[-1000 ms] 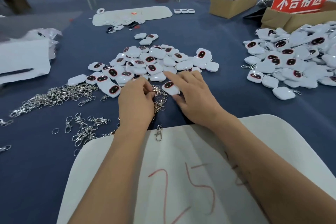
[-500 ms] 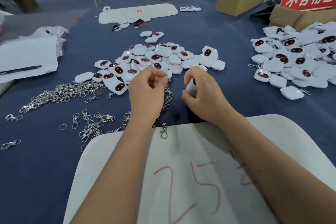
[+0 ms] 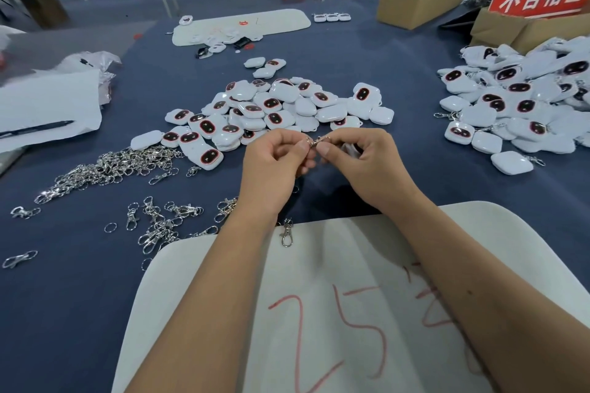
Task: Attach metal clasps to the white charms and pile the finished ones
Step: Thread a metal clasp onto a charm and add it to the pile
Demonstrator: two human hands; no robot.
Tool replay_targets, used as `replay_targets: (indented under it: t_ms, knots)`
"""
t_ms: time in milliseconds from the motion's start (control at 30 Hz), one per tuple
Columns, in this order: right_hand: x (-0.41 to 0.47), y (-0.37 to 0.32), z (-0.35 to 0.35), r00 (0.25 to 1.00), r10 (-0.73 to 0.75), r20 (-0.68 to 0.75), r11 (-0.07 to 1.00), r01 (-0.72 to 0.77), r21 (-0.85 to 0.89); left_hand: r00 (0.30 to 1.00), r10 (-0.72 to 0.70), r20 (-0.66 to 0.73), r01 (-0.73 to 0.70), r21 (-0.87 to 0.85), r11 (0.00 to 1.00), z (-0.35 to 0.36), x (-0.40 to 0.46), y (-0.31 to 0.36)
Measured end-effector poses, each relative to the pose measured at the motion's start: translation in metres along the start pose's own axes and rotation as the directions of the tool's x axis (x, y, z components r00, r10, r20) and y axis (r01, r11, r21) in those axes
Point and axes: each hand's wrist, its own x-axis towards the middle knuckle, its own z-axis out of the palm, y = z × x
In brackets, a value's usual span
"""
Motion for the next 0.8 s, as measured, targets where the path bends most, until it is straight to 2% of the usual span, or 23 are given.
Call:
replay_targets:
  t_ms: [300, 467, 600, 700, 800]
  knots:
    - [0.0, -0.0036, -0.0005, 0.998, 0.056, 0.025, 0.998, -0.056, 0.003, 0.987, 0.126, 0.104, -0.134, 0.077, 0.988, -0.0023, -0.0027, 0.0005]
    - [-0.0001, -0.0024, -0.0024, 0.996, 0.081, 0.036, 0.997, -0.082, 0.016, 0.978, 0.208, 0.033, -0.21, 0.23, 0.95, -0.0009, -0.0018, -0.0022]
    - [0.0003, -0.004, -0.0031, 0.995, 0.097, 0.021, 0.995, -0.097, -0.007, 0.978, 0.208, 0.012, -0.206, 0.189, 0.96, -0.0006, -0.0008, -0.0016]
    - [0.0009, -0.0004, -0.0022, 0.992, 0.124, -0.005, 0.992, -0.124, -0.014, 0.979, 0.194, -0.054, -0.185, 0.146, 0.972, -0.0022, 0.0011, -0.0027]
    - [0.0004, 0.0017, 0.0005, 0.988, 0.103, -0.115, 0.992, -0.11, -0.055, 0.983, 0.147, -0.107, -0.136, 0.105, 0.985, -0.0032, 0.0015, -0.0041]
